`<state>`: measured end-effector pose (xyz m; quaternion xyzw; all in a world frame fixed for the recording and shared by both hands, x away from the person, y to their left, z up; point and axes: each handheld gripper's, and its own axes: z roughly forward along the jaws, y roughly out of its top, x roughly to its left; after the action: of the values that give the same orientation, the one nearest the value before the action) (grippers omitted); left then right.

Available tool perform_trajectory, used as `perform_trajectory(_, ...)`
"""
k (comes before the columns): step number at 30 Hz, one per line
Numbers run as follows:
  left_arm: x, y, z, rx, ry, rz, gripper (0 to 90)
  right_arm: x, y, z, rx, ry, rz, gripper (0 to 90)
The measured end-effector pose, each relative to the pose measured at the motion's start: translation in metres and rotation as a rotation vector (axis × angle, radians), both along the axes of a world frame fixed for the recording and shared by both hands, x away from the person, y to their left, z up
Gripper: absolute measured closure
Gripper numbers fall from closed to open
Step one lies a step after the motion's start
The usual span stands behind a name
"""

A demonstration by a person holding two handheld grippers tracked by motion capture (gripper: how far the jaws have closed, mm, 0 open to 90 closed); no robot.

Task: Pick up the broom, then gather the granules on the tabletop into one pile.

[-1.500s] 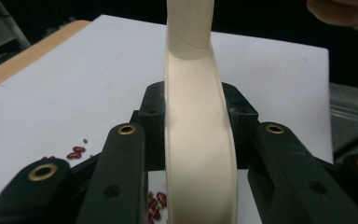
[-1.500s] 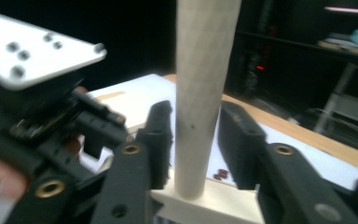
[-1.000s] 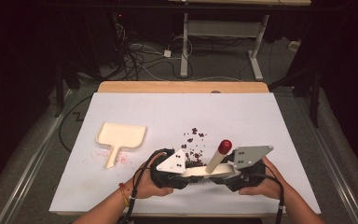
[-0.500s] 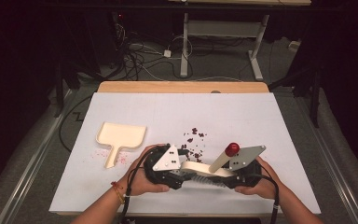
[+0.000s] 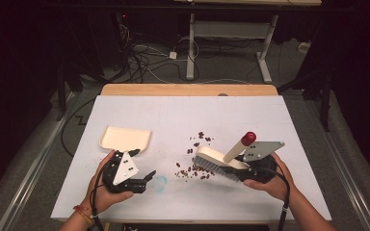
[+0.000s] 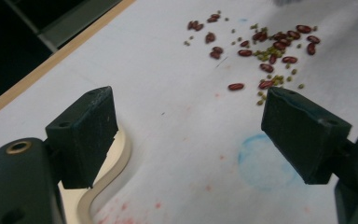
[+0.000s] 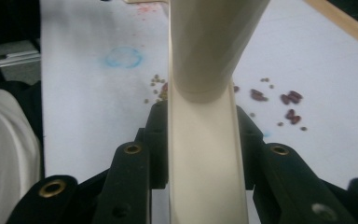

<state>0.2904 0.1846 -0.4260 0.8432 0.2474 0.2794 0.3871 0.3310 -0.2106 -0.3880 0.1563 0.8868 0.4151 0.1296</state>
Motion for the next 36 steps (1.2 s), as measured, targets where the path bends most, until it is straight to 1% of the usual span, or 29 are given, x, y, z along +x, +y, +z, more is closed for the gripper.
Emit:
perform_trajectory(1, -0.002, 0.005, -0.001, -0.01, -0.002, 0.015, 17.8, 0.001, -0.002, 0.001, 0.0, -0.003, -0.012, 67.6)
perform_trajectory(2, -0.003, 0.009, -0.003, -0.015, 0.005, 0.025, 17.8, 0.001, -0.002, 0.001, 0.0, -0.003, -0.012, 67.6)
perform_trajectory(4, -0.005, 0.015, -0.008, 0.0, 0.01, 0.046, 17.8, 0.003, -0.005, 0.002, 0.01, -0.008, -0.037, 67.6)
perform_trajectory(5, -0.006, 0.017, -0.011, 0.007, 0.016, 0.055, 17.8, 0.005, -0.008, 0.004, 0.022, -0.012, -0.066, 67.6)
perform_trajectory(6, -0.007, 0.019, -0.014, 0.005, 0.024, 0.061, 17.8, 0.005, -0.008, 0.004, 0.022, -0.012, -0.066, 67.6)
perform_trajectory(7, -0.008, 0.02, -0.017, 0.008, 0.028, 0.064, 17.9, 0.007, -0.011, 0.005, 0.019, -0.029, -0.091, 67.6)
perform_trajectory(8, -0.008, 0.02, -0.019, 0.007, 0.034, 0.067, 17.9, 0.007, -0.011, 0.005, 0.019, -0.029, -0.091, 67.6)
perform_trajectory(9, -0.008, 0.021, -0.02, 0.002, 0.041, 0.066, 17.8, 0.008, -0.015, 0.006, 0.031, -0.034, -0.118, 67.6)
perform_trajectory(10, -0.008, 0.02, -0.021, 0.0, 0.04, 0.065, 17.8, 0.01, -0.017, 0.006, 0.04, -0.036, -0.13, 67.6)
perform_trajectory(11, -0.008, 0.02, -0.021, 0.005, 0.037, 0.065, 17.8, 0.01, -0.017, 0.006, 0.04, -0.036, -0.13, 67.6)
perform_trajectory(12, -0.007, 0.02, -0.022, 0.004, 0.033, 0.066, 17.8, 0.012, -0.02, 0.007, 0.039, -0.044, -0.152, 67.6)
perform_trajectory(13, -0.007, 0.02, -0.022, 0.007, 0.033, 0.068, 17.8, 0.012, -0.02, 0.007, 0.039, -0.044, -0.152, 67.6)
perform_trajectory(14, -0.006, 0.02, -0.022, 0.003, 0.033, 0.07, 17.8, 0.015, -0.022, 0.007, 0.04, -0.057, -0.179, 67.7)
perform_trajectory(15, -0.005, 0.021, -0.022, -0.005, 0.035, 0.071, 17.8, 0.015, -0.022, 0.007, 0.04, -0.057, -0.179, 67.7)
perform_trajectory(16, -0.004, 0.021, -0.023, -0.016, 0.034, 0.079, 17.8, 0.016, -0.024, 0.006, 0.033, -0.065, -0.187, 67.6)
perform_trajectory(17, -0.003, 0.022, -0.023, -0.007, 0.035, 0.082, 17.8, 0.019, -0.026, 0.005, 0.015, -0.078, -0.207, 67.6)
perform_trajectory(18, -0.002, 0.022, -0.023, -0.008, 0.036, 0.082, 17.8, 0.019, -0.026, 0.005, 0.015, -0.078, -0.207, 67.6)
perform_trajectory(20, -0.001, 0.023, -0.023, -0.013, 0.036, 0.091, 17.8, 0.024, -0.027, 0.004, -0.008, -0.106, -0.232, 67.6)
perform_trajectory(22, -0.002, 0.024, -0.023, -0.019, 0.039, 0.094, 17.8, 0.029, -0.029, 0.003, -0.016, -0.116, -0.256, 67.6)
perform_trajectory(24, -0.003, 0.023, -0.022, -0.019, 0.03, 0.093, 17.8, 0.036, -0.031, 0.002, -0.02, -0.117, -0.279, 67.6)
perform_trajectory(27, -0.003, 0.024, -0.021, -0.017, 0.034, 0.087, 17.8, 0.049, -0.031, -0.001, -0.021, -0.116, -0.319, 67.7)
perform_trajectory(29, -0.001, 0.024, -0.021, -0.029, 0.036, 0.086, 17.9, 0.057, -0.029, -0.003, -0.024, -0.113, -0.333, 67.7)
perform_trajectory(31, 0.001, 0.024, -0.022, -0.026, 0.04, 0.084, 18.0, 0.067, -0.023, -0.007, -0.061, -0.128, -0.35, 67.7)
perform_trajectory(32, 0.001, 0.023, -0.022, -0.023, 0.044, 0.083, 18.3, 0.072, -0.019, -0.009, -0.091, -0.143, -0.368, 67.7)
perform_trajectory(33, 0.002, 0.023, -0.023, -0.021, 0.048, 0.081, 18.3, 0.075, -0.016, -0.011, -0.104, -0.15, -0.378, 67.7)
perform_trajectory(36, 0.002, 0.022, -0.024, -0.017, 0.058, 0.076, 18.9, 0.087, -0.007, -0.018, -0.116, -0.139, -0.399, 67.7)
